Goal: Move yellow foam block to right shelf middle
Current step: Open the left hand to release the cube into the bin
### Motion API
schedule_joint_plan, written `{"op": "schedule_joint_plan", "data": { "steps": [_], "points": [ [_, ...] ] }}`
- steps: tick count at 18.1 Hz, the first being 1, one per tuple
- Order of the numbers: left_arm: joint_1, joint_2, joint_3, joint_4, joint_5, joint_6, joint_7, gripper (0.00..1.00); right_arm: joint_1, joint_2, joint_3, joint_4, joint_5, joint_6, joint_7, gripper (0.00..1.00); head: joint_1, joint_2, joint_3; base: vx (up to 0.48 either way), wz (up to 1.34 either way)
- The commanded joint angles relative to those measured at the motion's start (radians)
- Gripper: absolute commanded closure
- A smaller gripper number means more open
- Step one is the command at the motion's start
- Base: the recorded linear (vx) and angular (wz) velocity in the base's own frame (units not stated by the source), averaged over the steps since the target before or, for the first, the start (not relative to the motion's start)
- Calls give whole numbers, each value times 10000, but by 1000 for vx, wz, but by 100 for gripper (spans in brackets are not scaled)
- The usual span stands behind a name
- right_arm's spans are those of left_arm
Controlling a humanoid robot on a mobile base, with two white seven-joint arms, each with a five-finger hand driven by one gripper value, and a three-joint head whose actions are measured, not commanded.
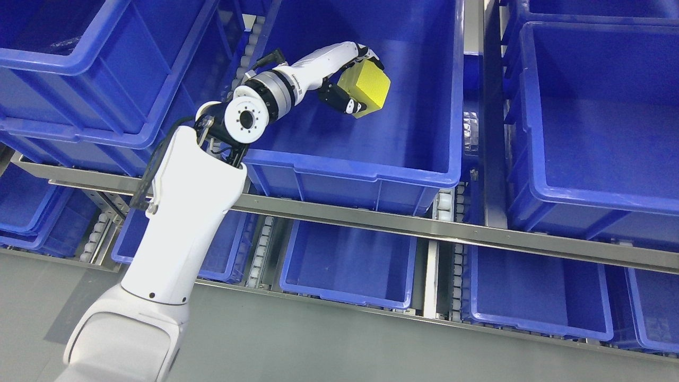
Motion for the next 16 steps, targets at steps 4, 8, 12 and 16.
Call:
{"op": "schedule_joint_plan", "data": {
  "steps": [4, 8, 12, 16],
  "points": [
    [380, 175, 1906, -8, -2, -787, 35, 5, 0, -175, 1, -174, 76, -2, 36, 0, 0, 0, 0, 0, 0],
    [380, 175, 1827, -162, 2490, -925, 1195, 0, 0, -175, 1, -174, 76, -2, 36, 0, 0, 0, 0, 0, 0],
    [364, 175, 1826, -147, 3616, -710, 2135, 0, 0, -175, 1, -174, 76, -2, 36, 0, 0, 0, 0, 0, 0],
    [333, 175, 1735, -147, 7183, -481, 4063, 0, 0, -175, 0, -174, 76, -2, 51, 0, 0, 0, 0, 0, 0]
  ]
}}
